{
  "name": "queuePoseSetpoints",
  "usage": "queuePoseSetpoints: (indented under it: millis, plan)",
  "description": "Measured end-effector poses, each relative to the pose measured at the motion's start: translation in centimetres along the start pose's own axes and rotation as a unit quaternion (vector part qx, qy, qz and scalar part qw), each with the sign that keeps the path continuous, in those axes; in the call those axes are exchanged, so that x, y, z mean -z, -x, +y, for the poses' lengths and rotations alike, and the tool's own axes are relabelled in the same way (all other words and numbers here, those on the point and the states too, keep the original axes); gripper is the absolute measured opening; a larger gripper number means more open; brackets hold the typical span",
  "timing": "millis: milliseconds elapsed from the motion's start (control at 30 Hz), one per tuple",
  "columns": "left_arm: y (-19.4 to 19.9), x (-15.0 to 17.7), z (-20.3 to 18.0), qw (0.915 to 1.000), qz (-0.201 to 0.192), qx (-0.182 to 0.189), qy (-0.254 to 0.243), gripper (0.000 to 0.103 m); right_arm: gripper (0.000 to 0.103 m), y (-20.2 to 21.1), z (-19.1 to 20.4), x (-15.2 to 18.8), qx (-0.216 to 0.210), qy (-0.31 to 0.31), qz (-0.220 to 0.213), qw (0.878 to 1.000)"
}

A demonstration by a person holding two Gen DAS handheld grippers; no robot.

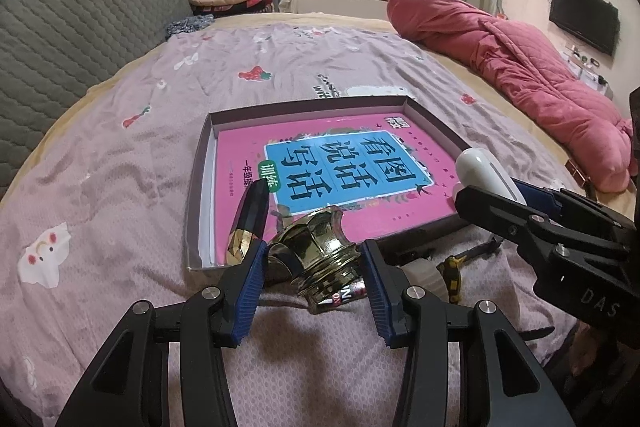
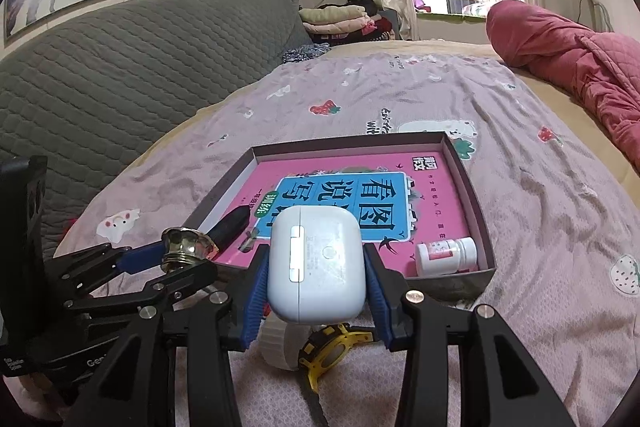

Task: Organize rigid objects
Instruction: 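Lift the doorknob with the left tool while the right tool carries the earbud case toward the box, then lower the doorknob onto the pink book while the right tool lowers the earbud case beside it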

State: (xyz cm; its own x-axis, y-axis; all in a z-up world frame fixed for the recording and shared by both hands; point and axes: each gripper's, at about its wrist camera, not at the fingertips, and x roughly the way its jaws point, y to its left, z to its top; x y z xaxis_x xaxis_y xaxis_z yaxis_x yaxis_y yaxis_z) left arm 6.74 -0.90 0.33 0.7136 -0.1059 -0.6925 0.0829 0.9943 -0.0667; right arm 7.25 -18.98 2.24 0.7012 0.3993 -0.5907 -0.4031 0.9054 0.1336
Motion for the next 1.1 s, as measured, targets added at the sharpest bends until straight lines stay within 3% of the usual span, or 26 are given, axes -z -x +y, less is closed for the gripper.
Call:
queuePoseSetpoints:
  millis: [1100]
  plan:
    - [-1.1, -5.2, 0.8, 0.9993, -0.031, -0.008, 0.017, 0.049, 0.045, -2.1, -2.0, -2.5, 0.034, 0.011, -0.028, 0.999]
